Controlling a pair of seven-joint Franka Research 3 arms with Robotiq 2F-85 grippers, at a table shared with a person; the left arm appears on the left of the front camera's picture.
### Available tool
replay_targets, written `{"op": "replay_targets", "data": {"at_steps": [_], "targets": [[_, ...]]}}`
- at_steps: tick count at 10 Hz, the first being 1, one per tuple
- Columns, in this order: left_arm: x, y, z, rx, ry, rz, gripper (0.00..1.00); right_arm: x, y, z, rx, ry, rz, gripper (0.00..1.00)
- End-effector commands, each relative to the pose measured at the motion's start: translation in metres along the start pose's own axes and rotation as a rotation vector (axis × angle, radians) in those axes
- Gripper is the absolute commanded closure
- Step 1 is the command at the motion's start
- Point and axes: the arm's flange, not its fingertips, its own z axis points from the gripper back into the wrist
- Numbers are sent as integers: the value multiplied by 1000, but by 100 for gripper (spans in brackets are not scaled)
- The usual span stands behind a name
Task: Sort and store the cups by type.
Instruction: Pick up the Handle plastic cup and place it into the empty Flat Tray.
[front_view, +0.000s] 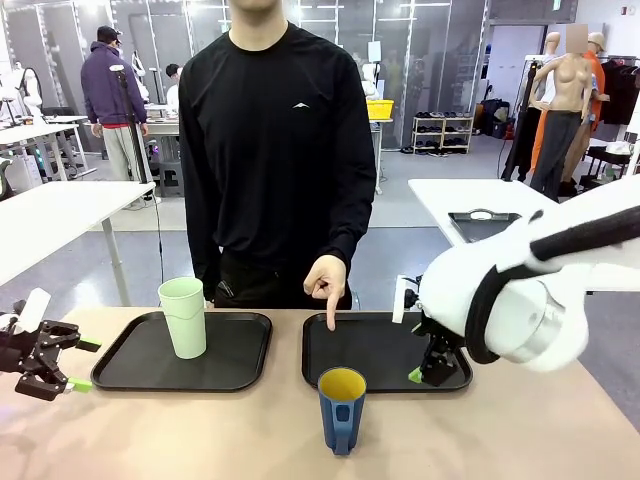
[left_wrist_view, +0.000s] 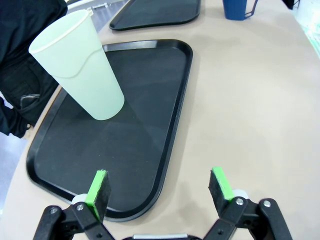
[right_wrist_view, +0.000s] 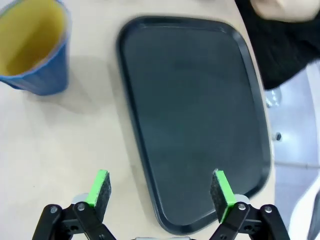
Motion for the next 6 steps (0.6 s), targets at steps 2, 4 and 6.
{"op": "replay_targets", "data": {"at_steps": [2,4,6], "targets": [[2,0,-1,-3,7,-13,0,-81,66,11,95,-97,122,0],[2,0,-1,-3,7,-13,0,-85,67,1,115,-212,136,0],[2,0,-1,-3,7,-13,0,-86,66,-7,142,-235,90,0]]}}
